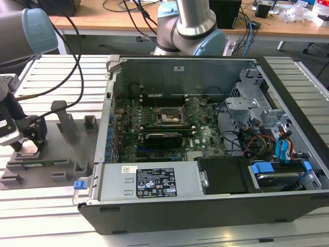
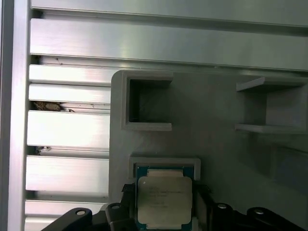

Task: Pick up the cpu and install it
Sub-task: 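Pick up the cpu and move it towards the insertion slot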

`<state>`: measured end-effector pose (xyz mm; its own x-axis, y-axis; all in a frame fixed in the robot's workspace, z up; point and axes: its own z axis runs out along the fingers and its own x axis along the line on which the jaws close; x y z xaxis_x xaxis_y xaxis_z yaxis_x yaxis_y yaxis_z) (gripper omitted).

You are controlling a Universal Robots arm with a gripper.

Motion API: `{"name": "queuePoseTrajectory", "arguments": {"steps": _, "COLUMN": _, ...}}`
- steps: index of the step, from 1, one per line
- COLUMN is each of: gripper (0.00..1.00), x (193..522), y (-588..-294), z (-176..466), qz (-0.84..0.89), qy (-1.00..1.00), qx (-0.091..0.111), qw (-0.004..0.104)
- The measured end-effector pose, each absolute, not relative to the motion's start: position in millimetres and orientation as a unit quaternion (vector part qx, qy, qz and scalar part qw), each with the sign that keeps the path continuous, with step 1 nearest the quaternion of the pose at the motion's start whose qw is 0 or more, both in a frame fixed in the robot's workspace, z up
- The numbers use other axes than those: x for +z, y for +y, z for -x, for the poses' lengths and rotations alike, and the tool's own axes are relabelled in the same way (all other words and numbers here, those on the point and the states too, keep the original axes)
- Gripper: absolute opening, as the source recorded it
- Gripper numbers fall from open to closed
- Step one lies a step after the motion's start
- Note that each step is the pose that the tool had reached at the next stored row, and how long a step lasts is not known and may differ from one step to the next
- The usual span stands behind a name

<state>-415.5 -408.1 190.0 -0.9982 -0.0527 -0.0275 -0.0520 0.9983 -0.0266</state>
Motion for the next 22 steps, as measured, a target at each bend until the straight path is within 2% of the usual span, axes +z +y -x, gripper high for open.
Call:
{"name": "queuePoseTrajectory", "arguments": {"steps": 1, "gripper": 0.62, "x": 190.1, "y": -408.1, "z": 415.5, "qz": 0.026, "qy": 0.999, "qx": -0.013, "qw": 0.014}}
{"name": "queuePoseTrajectory", "arguments": {"steps": 9, "gripper": 0.62, "x": 187.6, "y": -408.1, "z": 415.6, "qz": 0.026, "qy": 0.999, "qx": -0.013, "qw": 0.014}}
{"name": "queuePoseTrajectory", "arguments": {"steps": 11, "gripper": 0.61, "x": 187.4, "y": -408.1, "z": 415.6, "qz": 0.026, "qy": 0.999, "qx": -0.013, "qw": 0.014}}
{"name": "queuePoseTrajectory", "arguments": {"steps": 12, "gripper": 0.55, "x": 187.1, "y": -408.1, "z": 415.6, "qz": 0.026, "qy": 0.999, "qx": -0.013, "qw": 0.014}}
{"name": "queuePoseTrajectory", "arguments": {"steps": 22, "gripper": 0.55, "x": 185.2, "y": -408.1, "z": 415.6, "qz": 0.026, "qy": 0.999, "qx": -0.013, "qw": 0.014}}
